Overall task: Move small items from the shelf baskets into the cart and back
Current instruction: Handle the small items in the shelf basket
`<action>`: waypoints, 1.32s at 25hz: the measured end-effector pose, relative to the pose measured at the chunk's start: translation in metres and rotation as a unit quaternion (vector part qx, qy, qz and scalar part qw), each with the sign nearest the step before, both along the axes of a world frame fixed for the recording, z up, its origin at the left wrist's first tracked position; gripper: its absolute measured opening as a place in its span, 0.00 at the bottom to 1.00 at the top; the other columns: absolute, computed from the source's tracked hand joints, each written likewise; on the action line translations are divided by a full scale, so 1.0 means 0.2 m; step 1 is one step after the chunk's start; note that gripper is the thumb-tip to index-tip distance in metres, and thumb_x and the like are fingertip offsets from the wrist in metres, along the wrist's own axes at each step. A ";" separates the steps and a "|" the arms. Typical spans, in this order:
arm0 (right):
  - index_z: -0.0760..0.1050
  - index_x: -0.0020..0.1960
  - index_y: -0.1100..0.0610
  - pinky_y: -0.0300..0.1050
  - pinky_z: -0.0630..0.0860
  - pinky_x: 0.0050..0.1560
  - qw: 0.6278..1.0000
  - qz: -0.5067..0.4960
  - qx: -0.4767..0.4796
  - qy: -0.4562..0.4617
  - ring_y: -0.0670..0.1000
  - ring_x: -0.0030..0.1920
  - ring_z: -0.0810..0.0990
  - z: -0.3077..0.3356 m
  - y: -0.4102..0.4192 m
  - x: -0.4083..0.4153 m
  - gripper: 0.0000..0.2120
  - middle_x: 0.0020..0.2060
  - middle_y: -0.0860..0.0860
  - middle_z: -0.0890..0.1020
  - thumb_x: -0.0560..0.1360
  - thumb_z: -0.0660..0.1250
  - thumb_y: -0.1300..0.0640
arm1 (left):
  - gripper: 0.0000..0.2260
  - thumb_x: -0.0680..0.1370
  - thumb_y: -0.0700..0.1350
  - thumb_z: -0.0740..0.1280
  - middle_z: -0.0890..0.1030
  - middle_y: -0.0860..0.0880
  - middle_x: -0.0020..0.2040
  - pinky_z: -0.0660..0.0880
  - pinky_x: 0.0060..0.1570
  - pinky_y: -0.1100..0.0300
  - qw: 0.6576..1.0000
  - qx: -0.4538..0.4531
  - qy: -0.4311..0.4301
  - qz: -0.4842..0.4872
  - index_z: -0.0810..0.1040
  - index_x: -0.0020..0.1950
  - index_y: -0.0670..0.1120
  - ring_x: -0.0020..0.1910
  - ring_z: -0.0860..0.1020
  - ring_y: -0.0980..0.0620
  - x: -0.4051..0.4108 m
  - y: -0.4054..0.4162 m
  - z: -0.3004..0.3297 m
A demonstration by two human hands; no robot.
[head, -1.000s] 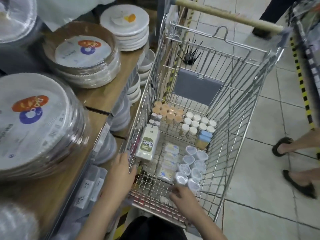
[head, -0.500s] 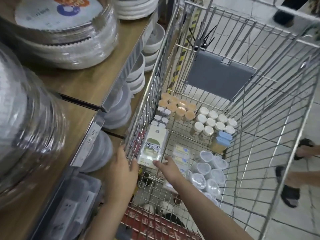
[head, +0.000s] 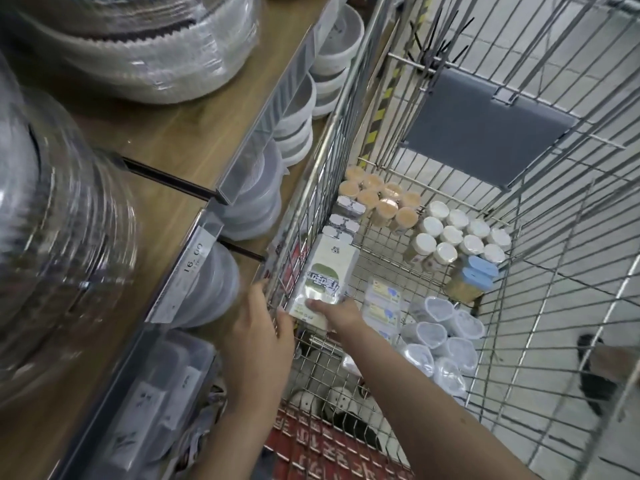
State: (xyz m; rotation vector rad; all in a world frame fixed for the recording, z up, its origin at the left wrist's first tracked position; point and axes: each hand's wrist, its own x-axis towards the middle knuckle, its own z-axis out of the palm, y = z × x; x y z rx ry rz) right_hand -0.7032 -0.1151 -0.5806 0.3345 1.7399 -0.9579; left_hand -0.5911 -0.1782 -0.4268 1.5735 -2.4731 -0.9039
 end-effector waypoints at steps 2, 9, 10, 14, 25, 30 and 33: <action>0.65 0.64 0.61 0.50 0.78 0.46 1.000 -0.006 0.002 -0.022 0.55 0.49 0.79 0.09 -0.01 -0.01 0.48 0.56 0.57 0.79 0.53 0.81 0.41 | 0.15 0.78 0.42 0.63 0.77 0.52 0.43 0.64 0.28 0.71 1.000 -0.007 -0.004 0.000 0.69 0.64 0.43 0.34 0.76 0.55 0.00 0.00 0.00; 0.67 0.64 0.64 0.48 0.76 0.50 0.998 0.006 -0.034 -0.043 0.52 0.47 0.76 0.10 0.05 -0.03 0.36 0.53 0.55 0.78 0.64 0.79 0.52 | 0.12 0.77 0.39 0.64 0.79 0.49 0.42 0.58 0.27 0.73 0.999 -0.045 0.004 0.001 0.72 0.61 0.41 0.32 0.73 0.55 -0.01 0.01 0.00; 0.66 0.65 0.64 0.51 0.76 0.54 0.998 0.003 -0.044 -0.042 0.53 0.49 0.77 0.10 0.06 -0.03 0.38 0.54 0.55 0.78 0.62 0.79 0.51 | 0.12 0.77 0.40 0.64 0.79 0.49 0.41 0.58 0.27 0.72 0.999 -0.046 0.004 0.004 0.72 0.60 0.42 0.31 0.73 0.55 -0.01 0.01 -0.01; 0.68 0.61 0.62 0.52 0.78 0.53 0.996 0.005 -0.059 -0.059 0.55 0.53 0.80 0.13 0.12 -0.05 0.35 0.56 0.56 0.80 0.62 0.80 0.51 | 0.11 0.78 0.41 0.62 0.79 0.49 0.40 0.64 0.24 0.66 0.999 -0.045 0.001 0.012 0.71 0.60 0.43 0.31 0.75 0.53 0.00 0.02 -0.02; 0.70 0.60 0.60 0.55 0.78 0.58 0.993 -0.056 -0.082 -0.068 0.58 0.54 0.81 0.09 0.46 -0.11 0.42 0.55 0.58 0.81 0.52 0.83 0.47 | 0.22 0.76 0.40 0.64 0.72 0.39 0.65 0.67 0.64 0.47 0.975 -0.215 0.004 -0.056 0.65 0.69 0.39 0.64 0.72 0.42 0.02 0.06 -0.08; 0.69 0.62 0.61 0.57 0.78 0.57 0.992 -0.067 -0.086 -0.060 0.58 0.53 0.82 0.08 0.57 -0.14 0.50 0.52 0.58 0.83 0.46 0.83 0.44 | 0.20 0.76 0.42 0.59 0.68 0.43 0.68 0.54 0.74 0.47 0.932 -0.262 0.053 -0.246 0.66 0.68 0.41 0.69 0.65 0.45 -0.01 0.15 -0.15; 0.68 0.64 0.61 0.54 0.80 0.52 0.991 -0.070 -0.099 -0.047 0.57 0.52 0.83 0.11 0.62 -0.17 0.46 0.54 0.58 0.82 0.52 0.82 0.49 | 0.17 0.74 0.38 0.63 0.75 0.46 0.63 0.67 0.66 0.56 0.938 -0.155 0.050 -0.305 0.73 0.63 0.42 0.61 0.74 0.49 -0.11 0.19 -0.24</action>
